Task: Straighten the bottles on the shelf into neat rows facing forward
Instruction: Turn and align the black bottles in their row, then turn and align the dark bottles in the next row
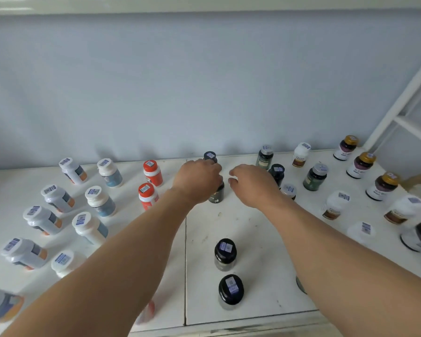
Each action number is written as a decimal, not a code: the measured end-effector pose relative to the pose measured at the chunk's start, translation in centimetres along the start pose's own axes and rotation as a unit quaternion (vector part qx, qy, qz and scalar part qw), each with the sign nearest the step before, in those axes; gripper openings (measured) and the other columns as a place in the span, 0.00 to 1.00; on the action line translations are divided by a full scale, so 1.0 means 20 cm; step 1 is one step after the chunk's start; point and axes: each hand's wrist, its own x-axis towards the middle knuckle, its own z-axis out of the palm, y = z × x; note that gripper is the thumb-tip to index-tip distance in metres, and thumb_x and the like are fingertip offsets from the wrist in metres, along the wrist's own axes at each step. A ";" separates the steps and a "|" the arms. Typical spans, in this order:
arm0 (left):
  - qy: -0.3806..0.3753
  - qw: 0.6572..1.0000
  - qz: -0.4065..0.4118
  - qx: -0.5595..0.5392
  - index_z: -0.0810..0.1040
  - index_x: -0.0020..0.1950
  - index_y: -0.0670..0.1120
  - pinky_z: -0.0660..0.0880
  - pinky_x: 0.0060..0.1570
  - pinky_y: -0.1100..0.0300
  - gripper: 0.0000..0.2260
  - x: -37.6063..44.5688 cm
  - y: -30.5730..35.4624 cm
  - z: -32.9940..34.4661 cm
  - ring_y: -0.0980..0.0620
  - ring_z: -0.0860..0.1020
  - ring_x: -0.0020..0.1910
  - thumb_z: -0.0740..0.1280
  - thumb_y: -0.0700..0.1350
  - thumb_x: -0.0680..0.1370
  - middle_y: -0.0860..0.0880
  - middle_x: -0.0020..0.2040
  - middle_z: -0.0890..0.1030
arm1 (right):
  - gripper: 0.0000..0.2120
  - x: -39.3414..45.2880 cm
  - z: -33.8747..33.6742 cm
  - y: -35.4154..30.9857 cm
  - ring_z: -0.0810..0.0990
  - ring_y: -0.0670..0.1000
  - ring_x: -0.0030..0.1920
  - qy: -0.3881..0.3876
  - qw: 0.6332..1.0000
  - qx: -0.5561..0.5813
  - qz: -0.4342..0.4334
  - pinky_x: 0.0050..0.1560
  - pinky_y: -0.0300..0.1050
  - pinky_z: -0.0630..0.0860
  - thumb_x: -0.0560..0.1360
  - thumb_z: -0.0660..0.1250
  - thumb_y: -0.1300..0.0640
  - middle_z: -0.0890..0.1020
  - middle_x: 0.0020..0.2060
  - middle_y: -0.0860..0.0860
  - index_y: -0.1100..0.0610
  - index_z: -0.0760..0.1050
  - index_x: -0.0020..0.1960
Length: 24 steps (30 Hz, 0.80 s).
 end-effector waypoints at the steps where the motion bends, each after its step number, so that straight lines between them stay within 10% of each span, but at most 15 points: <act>1: 0.003 1.000 0.009 0.001 0.76 0.56 0.46 0.63 0.40 0.57 0.11 -0.05 0.03 -0.02 0.46 0.77 0.50 0.56 0.48 0.81 0.49 0.52 0.79 | 0.16 -0.07 -0.02 0.00 0.78 0.59 0.57 0.003 1.000 -0.006 0.005 0.56 0.52 0.73 0.81 0.57 0.50 0.80 0.58 0.53 0.57 0.79 0.58; 15: 0.039 0.997 0.042 -0.057 0.78 0.59 0.48 0.72 0.46 0.56 0.15 -0.54 0.60 -0.20 0.46 0.78 0.53 0.56 0.53 0.81 0.50 0.55 0.80 | 0.13 -0.87 -0.21 0.20 0.78 0.58 0.52 0.088 0.996 0.013 0.030 0.45 0.48 0.71 0.80 0.59 0.49 0.81 0.51 0.52 0.55 0.79 0.54; 24: -0.023 0.986 -0.058 -0.155 0.76 0.62 0.47 0.75 0.52 0.53 0.16 -0.84 1.10 -0.02 0.46 0.76 0.58 0.59 0.53 0.80 0.50 0.60 0.78 | 0.17 -1.37 -0.05 0.58 0.76 0.53 0.60 0.065 0.987 0.136 0.050 0.57 0.47 0.72 0.79 0.62 0.45 0.79 0.58 0.50 0.53 0.76 0.62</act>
